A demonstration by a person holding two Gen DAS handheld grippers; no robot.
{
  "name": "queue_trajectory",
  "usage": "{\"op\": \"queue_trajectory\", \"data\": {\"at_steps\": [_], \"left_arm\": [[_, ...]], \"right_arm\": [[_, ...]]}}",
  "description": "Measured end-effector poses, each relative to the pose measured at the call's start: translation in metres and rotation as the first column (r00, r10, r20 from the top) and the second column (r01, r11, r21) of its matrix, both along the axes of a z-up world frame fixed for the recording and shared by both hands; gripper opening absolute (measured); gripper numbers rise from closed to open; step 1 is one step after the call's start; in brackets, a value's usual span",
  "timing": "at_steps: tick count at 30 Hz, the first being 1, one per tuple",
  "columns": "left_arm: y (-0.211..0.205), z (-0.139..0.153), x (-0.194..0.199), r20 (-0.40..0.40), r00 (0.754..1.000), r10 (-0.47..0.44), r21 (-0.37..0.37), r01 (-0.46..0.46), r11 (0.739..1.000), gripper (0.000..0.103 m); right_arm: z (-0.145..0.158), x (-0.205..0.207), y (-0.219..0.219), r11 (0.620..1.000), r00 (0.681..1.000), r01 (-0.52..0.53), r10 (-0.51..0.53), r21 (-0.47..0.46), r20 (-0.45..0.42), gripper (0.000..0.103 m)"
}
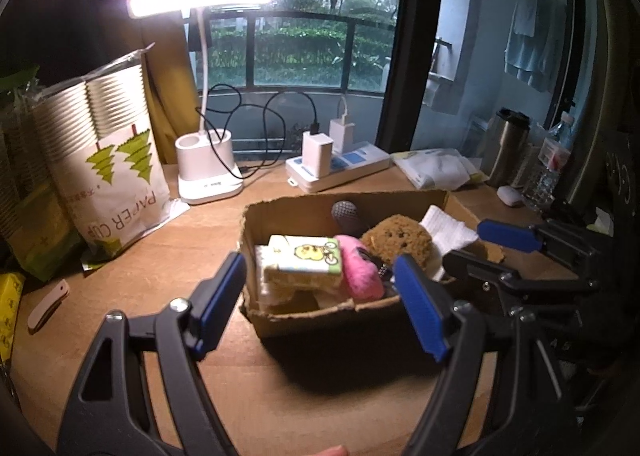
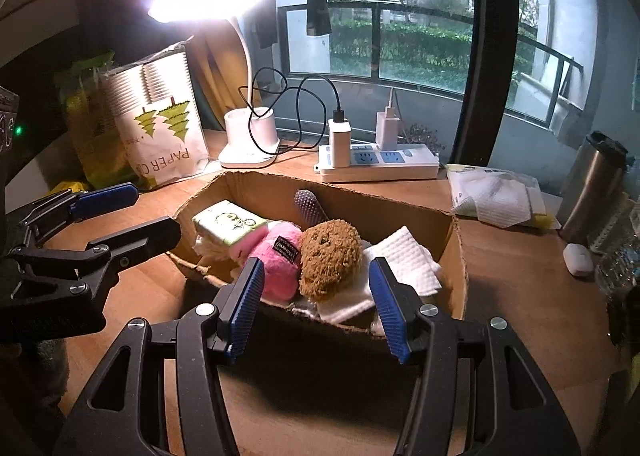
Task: Organize soft objects
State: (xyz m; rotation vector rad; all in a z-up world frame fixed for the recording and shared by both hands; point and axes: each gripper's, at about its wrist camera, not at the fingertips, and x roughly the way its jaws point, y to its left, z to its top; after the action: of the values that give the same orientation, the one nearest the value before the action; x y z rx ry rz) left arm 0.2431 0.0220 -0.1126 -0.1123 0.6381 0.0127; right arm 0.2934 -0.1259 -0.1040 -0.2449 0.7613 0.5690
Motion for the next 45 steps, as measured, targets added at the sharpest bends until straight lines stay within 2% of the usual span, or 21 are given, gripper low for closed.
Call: {"op": "queue_trajectory", "data": {"at_steps": [25,40,45], "left_arm": [[-0.030,0.028,-0.070,0.086,0.996,-0.036,0.017,0.034,0.999,0.078],[-0.040,0.069,-0.116,0.197,0.979,-0.060,0.043,0.053,0.998,0.078],[-0.044,0.082,-0.133,0.233,0.970,-0.071,0.046,0.062,0.997,0.078]], "right_arm": [[0.032,-0.069,-0.033,0.999,0.996,0.036,-0.037,0.013,0.083,0.057],[0.078,-0.117,-0.052,0.996,0.978,0.063,-0.075,0.066,0.196,0.058],[0.095,-0.137,-0.055,0.995,0.967,0.057,-0.077,0.087,0.241,0.061]]}}
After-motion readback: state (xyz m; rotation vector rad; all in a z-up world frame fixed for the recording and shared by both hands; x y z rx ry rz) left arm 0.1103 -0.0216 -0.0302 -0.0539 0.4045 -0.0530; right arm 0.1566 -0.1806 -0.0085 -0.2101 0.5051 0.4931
